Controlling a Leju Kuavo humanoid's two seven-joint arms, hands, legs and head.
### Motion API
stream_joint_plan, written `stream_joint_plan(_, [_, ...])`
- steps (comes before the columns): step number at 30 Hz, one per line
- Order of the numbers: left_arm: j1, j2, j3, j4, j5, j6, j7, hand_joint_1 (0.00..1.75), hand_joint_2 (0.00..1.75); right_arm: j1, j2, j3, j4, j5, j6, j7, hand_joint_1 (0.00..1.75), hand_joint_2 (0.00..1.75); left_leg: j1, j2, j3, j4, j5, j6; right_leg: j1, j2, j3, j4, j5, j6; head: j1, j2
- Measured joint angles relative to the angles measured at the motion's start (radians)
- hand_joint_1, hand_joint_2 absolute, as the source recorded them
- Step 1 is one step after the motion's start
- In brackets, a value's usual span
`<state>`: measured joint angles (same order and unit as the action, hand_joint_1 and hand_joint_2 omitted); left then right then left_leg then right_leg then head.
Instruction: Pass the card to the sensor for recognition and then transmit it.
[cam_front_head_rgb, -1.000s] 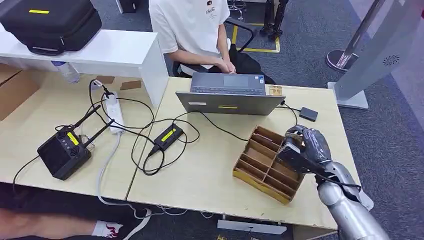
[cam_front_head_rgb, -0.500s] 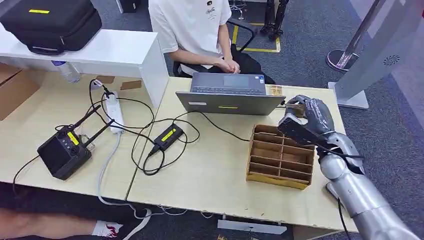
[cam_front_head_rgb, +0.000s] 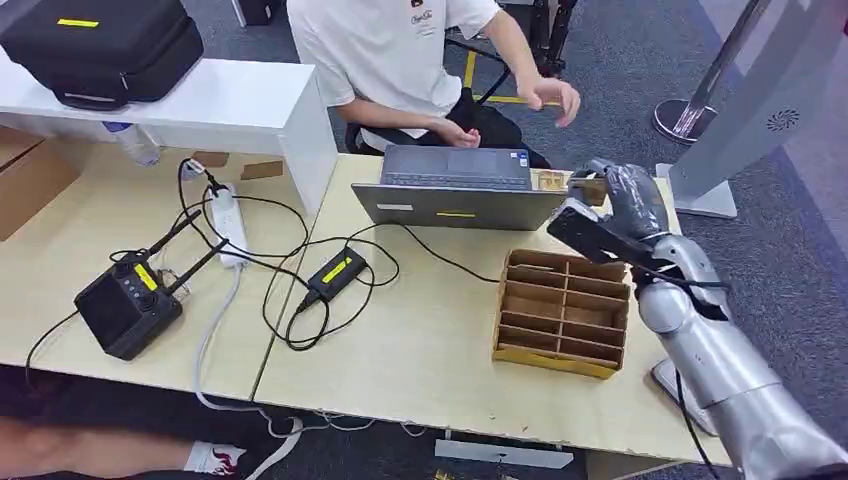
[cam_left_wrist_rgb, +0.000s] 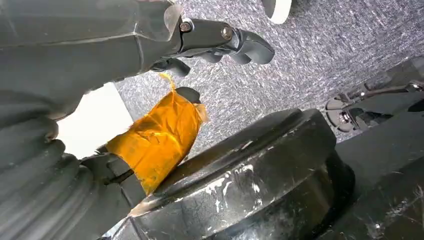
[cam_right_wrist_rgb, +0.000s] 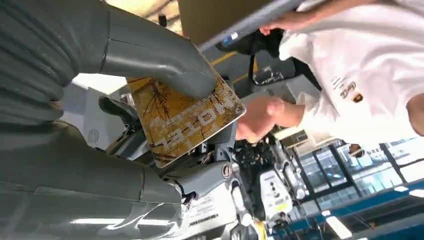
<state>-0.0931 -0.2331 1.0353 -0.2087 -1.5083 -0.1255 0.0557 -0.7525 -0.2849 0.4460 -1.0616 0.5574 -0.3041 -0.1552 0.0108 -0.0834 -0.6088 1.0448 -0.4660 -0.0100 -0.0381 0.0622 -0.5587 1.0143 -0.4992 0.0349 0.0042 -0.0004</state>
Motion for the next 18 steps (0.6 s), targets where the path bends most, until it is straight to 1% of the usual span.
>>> stream_joint_plan(4, [0.0,0.0,-0.012,0.0,-0.002,-0.003,0.003,0.0,1.75,-0.058,0.017,0.02,0.005,0.019,-0.013,0.023,1.75,1.75,0.0,0.0,0.0,0.0,0.0,0.0,0.0,0.0,0.0,0.0,0.0,0.0,0.0,0.0])
stream_joint_plan(8, [0.0,0.0,-0.018,0.0,-0.003,-0.006,0.003,0.0,1.75,-0.088,0.029,0.034,0.012,0.033,-0.032,0.033,1.75,1.75,0.0,0.0,0.0,0.0,0.0,0.0,0.0,0.0,0.0,0.0,0.0,0.0,0.0,0.0])
stream_joint_plan(13, [0.0,0.003,-0.041,0.0,-0.009,-0.018,0.003,0.0,1.75,-0.195,0.065,0.056,0.061,0.109,-0.084,0.092,1.75,1.75,0.0,0.0,0.0,0.0,0.0,0.0,0.0,0.0,-0.001,0.0,0.0,0.0,0.0,0.0])
stream_joint_plan(16, [0.0,0.003,-0.049,0.0,-0.009,-0.019,0.003,0.0,1.75,-0.251,0.085,0.066,0.091,0.12,-0.087,0.1,1.75,1.75,0.0,0.0,0.0,0.0,0.001,0.0,0.0,0.0,-0.001,0.0,0.0,0.0,0.0,0.0])
stream_joint_plan(18, [0.0,0.003,-0.051,0.0,-0.009,-0.02,0.003,0.0,1.75,-0.269,0.095,0.071,0.104,0.127,-0.09,0.101,1.75,1.75,0.0,0.0,0.0,0.0,0.001,0.0,0.0,0.0,-0.001,0.0,0.0,0.0,0.0,0.0])
